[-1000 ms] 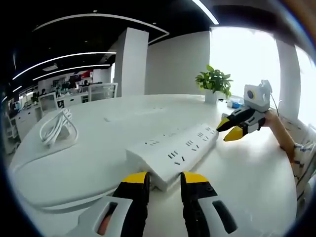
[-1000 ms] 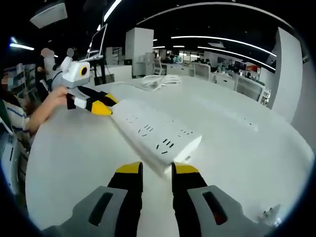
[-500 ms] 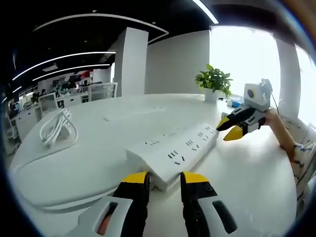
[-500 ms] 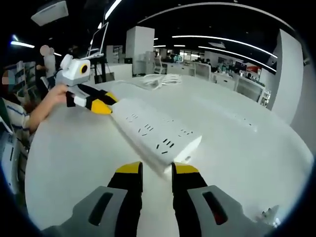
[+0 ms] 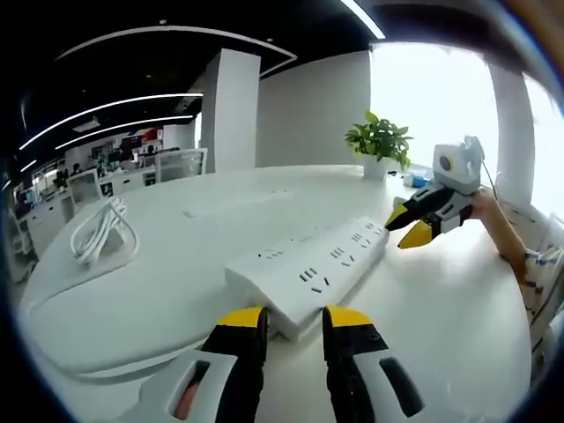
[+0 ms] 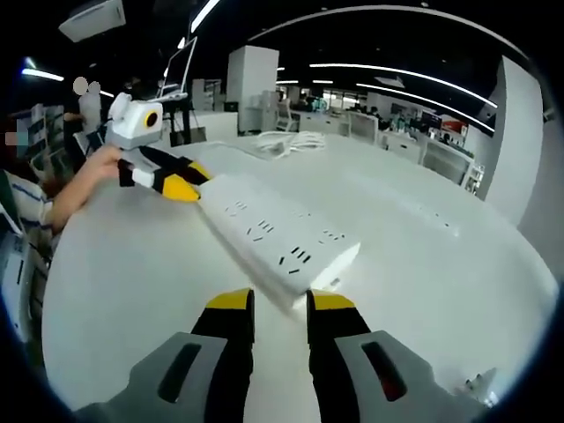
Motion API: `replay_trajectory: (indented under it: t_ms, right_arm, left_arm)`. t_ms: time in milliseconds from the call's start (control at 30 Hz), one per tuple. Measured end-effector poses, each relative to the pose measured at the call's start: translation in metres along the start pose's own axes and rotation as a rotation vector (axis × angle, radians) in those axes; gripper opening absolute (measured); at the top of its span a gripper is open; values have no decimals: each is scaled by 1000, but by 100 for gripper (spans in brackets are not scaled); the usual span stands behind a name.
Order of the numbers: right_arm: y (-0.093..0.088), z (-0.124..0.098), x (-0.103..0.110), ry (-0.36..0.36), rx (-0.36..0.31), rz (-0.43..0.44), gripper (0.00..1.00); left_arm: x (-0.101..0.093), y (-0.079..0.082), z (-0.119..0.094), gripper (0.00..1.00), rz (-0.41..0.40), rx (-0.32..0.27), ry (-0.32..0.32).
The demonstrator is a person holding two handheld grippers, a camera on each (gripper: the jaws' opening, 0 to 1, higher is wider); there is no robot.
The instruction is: Straighten the power strip on the desk, plug the charger into it
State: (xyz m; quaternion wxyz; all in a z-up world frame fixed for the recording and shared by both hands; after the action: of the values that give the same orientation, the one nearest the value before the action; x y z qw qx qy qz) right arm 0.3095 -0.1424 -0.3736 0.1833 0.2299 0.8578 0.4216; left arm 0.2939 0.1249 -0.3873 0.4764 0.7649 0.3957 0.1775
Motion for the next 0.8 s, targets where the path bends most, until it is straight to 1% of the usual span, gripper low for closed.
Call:
replay_trajectory:
  t_ms: [100, 367, 533, 633, 800]
  right_arm:
    - [0, 0, -1, 2, -2, 5, 23]
    - [-1, 1, -2, 8, -7, 18, 23]
    - [-1, 1, -1, 7, -6, 14, 23]
    - [-1, 1, -1, 10, -6, 7, 23]
    - [-2, 3, -2, 12, -5, 17, 23]
  left_arm:
    - [0, 0, 0, 25, -3, -1, -1]
    - [0, -1, 0, 26, 27, 7, -3]
    - [1, -1, -1, 26, 18, 5, -11]
    - [1, -1, -1, 26, 28, 8, -9]
    - [1, 0, -1, 27, 29, 10, -15]
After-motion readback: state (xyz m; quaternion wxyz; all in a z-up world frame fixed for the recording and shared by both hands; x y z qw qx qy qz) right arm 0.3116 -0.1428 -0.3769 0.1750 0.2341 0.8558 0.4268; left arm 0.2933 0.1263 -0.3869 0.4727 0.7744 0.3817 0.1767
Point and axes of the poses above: the point that each gripper's makers call its tool centre point, and the gripper's own axes: z roughly forward along the fingers, x roughly to its left, y roughly out of its top, the point moved 7 cm from there along -z, roughly backward along the fingers, and after that the axes turned 4 degrees about x, right-handed, at the moved point
